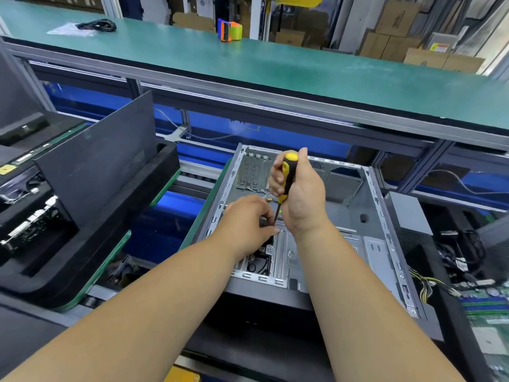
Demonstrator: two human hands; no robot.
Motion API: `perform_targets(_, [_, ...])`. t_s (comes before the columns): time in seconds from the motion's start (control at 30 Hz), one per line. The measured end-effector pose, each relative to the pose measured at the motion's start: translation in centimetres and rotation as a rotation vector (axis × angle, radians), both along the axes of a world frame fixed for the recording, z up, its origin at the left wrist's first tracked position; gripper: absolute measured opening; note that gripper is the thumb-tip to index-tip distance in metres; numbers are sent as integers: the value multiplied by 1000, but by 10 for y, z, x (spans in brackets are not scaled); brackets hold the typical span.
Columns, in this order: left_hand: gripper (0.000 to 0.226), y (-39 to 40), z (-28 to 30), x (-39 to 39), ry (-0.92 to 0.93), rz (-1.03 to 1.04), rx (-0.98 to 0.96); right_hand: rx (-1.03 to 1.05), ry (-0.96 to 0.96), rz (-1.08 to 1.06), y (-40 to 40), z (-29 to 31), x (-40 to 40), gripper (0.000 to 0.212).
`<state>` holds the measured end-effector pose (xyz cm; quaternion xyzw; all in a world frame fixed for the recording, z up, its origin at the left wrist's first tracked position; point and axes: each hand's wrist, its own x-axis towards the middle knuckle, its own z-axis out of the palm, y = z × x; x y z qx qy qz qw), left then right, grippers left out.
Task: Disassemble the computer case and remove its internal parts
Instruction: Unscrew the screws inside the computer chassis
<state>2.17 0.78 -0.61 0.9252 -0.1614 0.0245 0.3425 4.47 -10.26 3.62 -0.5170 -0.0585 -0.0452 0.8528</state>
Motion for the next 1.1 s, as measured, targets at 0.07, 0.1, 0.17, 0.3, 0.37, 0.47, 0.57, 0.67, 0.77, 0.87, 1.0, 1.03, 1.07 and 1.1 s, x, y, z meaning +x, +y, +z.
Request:
perform_targets(0.07, [18, 0, 0, 0, -9, 6, 10, 37, -41, 21, 2, -2, -2, 47])
perform_targets(0.1, [18, 0, 0, 0, -10, 9, 10, 45, -65, 33, 1, -4, -3, 40])
perform_targets(0.17, [19, 0, 0, 0, -12, 7, 13, 26, -103, 40, 0, -6, -6, 27])
perform_targets(0.3, [21, 0, 1, -1, -20, 9, 18, -37, -131, 48, -3, -7, -8, 20])
perform_targets(0.37, [20, 0, 1, -1, -22, 5, 18, -66, -130, 35, -7, -5, -7, 20])
perform_targets(0.47, [16, 0, 1, 0, -18, -16, 19, -112, -147, -7, -19, -5, -7, 19])
perform_targets(0.57, [14, 1, 1, 0, -9, -28, 12, -45, -139, 14, -29, -5, -7, 20])
perform_targets(0.67, [14, 0, 0, 1, -5, -30, 1, 49, -107, 62, -30, -2, -5, 26])
perform_targets(0.77, [16, 0, 0, 0, -3, -15, -11, 29, -93, 72, -20, -1, -5, 32])
perform_targets(0.87, [18, 0, 1, 0, -2, -10, -3, -112, -102, 67, -2, -1, -9, 32])
perform_targets(1.0, [11, -2, 4, 0, 32, -2, 4, -225, -143, 100, 14, -1, -18, 20])
perform_targets(1.03, [9, -2, 4, -1, 36, 5, 4, -236, -153, 101, 14, -1, -19, 18])
perform_targets(1.07, [8, -2, 5, -1, 35, 5, 3, -240, -157, 101, 14, 0, -19, 18])
perform_targets(1.1, [8, -2, 5, -1, 36, 1, 5, -241, -157, 98, 14, 0, -19, 17])
